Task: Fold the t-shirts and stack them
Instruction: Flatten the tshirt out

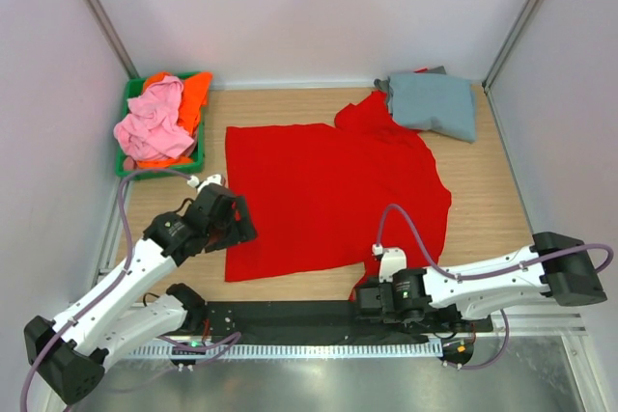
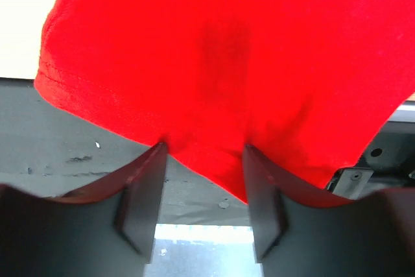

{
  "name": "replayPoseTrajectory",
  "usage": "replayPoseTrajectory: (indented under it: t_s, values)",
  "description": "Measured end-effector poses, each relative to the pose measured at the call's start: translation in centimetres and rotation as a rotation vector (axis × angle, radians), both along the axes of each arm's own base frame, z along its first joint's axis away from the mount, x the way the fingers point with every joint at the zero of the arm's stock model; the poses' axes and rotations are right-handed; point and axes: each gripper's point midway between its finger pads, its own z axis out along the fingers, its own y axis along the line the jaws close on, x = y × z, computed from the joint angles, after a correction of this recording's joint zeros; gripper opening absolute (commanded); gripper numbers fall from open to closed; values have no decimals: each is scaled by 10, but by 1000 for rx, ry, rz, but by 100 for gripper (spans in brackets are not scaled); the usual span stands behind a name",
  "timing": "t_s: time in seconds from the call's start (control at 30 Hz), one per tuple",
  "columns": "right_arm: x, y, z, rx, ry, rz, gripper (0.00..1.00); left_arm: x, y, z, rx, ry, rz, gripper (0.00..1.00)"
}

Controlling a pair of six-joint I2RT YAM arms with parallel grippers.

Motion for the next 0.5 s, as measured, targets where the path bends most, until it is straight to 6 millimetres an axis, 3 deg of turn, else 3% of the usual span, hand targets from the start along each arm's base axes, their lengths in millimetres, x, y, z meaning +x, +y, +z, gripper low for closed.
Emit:
replayPoseTrajectory:
  t_s: [0.07, 0.3, 0.5]
  values:
    - [0, -1, 0, 24, 2, -5, 49, 0, 0, 0, 2, 0, 1, 77]
    - [0, -13, -3, 0, 3, 10, 9, 0, 2, -3, 9, 4, 24, 74]
    - [-1, -11, -1, 1, 4, 26, 2, -4, 12, -21, 48, 45, 104, 71]
